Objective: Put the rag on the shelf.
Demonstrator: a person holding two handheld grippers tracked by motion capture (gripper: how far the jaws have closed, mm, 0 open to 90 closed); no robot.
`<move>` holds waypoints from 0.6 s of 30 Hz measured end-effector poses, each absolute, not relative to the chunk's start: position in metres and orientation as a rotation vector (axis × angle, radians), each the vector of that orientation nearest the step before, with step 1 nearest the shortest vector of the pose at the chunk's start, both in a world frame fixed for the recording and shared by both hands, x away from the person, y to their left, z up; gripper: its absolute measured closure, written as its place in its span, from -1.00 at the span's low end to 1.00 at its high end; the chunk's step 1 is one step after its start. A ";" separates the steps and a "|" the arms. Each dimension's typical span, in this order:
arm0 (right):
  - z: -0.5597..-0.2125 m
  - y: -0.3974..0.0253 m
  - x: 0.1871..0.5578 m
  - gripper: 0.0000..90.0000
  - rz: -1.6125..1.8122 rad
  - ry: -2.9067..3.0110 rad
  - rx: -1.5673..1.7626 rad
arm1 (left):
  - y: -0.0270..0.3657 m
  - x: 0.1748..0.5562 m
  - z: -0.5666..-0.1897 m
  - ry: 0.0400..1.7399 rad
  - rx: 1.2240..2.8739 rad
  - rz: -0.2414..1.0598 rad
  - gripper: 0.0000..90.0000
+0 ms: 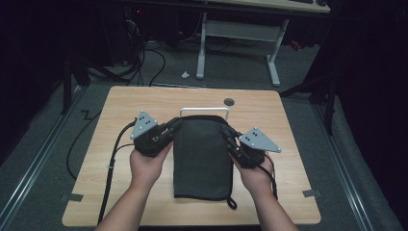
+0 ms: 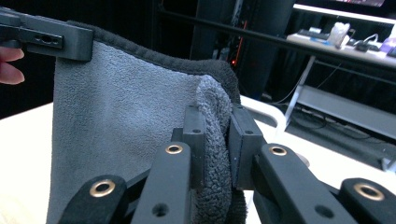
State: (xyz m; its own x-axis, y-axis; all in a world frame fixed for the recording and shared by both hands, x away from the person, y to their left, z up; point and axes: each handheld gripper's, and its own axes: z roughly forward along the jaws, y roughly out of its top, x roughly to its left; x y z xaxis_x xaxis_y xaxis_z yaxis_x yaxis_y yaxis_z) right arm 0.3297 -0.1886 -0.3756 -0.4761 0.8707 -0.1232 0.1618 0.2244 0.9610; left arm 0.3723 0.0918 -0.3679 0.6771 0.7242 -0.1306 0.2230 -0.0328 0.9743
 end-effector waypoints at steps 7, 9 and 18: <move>-0.352 -0.190 0.333 0.78 1.303 1.760 0.930 | 0.091 0.375 -0.345 0.758 1.567 0.512 0.82; -0.347 -0.191 0.334 0.78 1.308 1.746 0.926 | 0.090 0.377 -0.339 0.753 1.554 0.515 0.82; -0.322 -0.193 0.337 0.78 1.327 1.698 0.895 | 0.086 0.381 -0.311 0.710 1.539 0.562 0.83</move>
